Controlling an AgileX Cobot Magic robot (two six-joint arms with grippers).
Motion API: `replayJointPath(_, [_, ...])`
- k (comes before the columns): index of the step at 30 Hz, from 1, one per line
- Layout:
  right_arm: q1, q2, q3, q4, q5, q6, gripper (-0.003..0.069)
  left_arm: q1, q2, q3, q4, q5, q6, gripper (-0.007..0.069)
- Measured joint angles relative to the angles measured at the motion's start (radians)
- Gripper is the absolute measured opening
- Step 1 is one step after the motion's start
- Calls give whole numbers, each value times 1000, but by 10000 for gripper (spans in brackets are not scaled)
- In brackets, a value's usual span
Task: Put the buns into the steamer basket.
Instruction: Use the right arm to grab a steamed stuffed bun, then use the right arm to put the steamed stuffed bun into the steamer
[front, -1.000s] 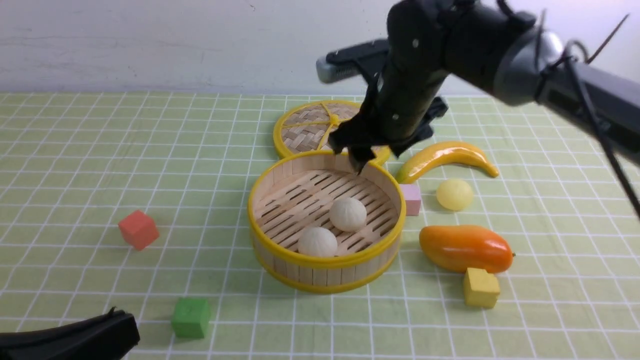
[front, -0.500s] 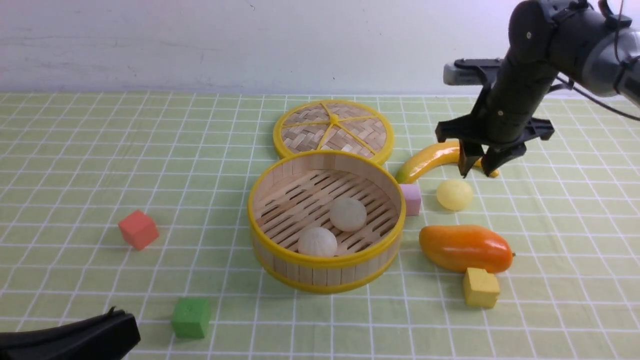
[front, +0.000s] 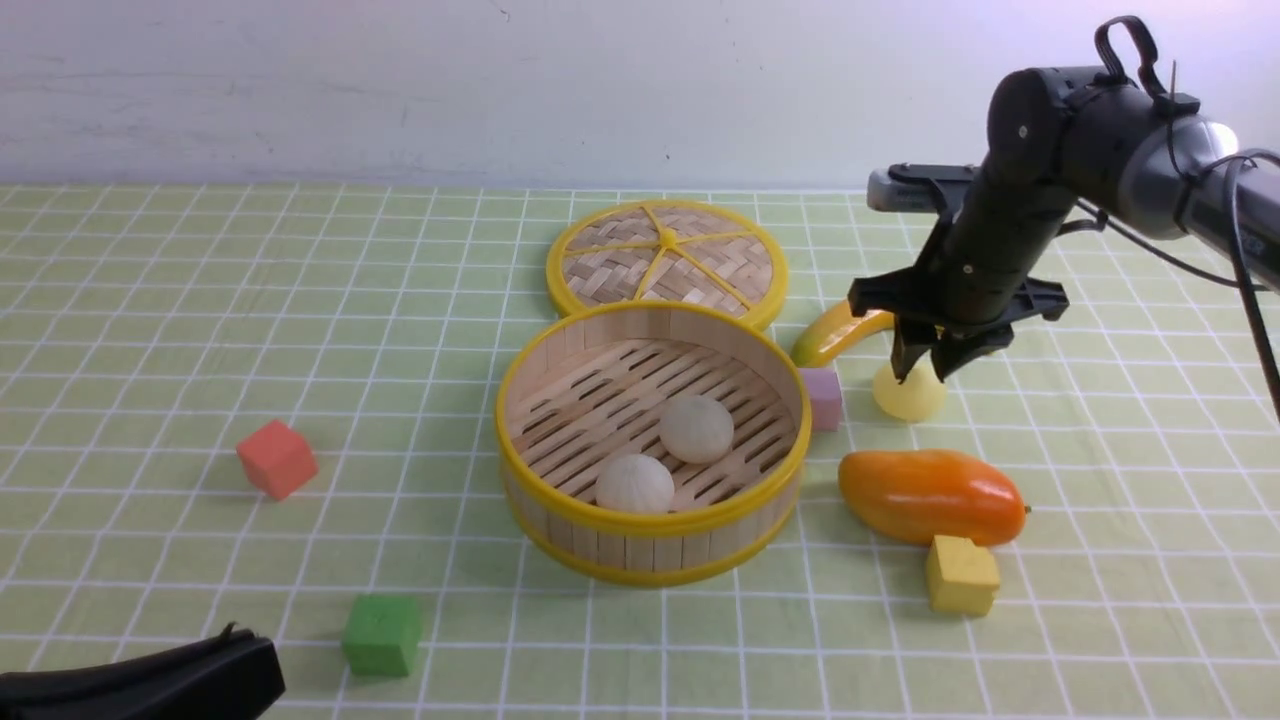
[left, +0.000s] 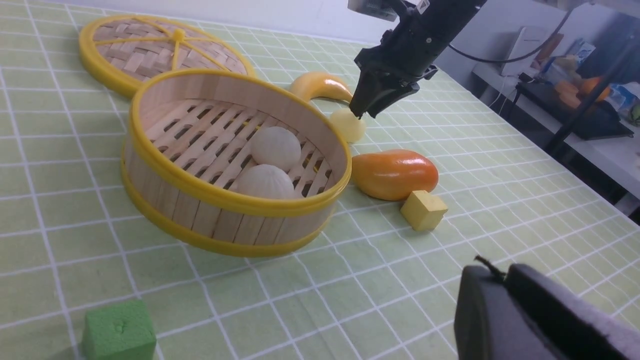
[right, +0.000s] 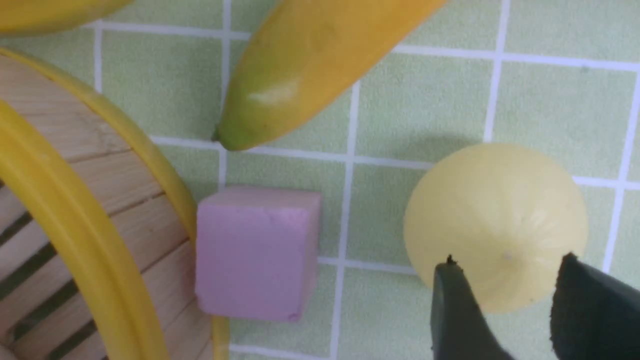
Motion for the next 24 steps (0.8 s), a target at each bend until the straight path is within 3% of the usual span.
replayJointPath(13, [0, 44, 0, -7, -51, 1, 251, 0, 0, 0, 0, 2, 0, 52])
replayJointPath(24, [0, 44, 0, -48, -67, -13, 0, 0, 0, 0, 0, 3, 0, 59])
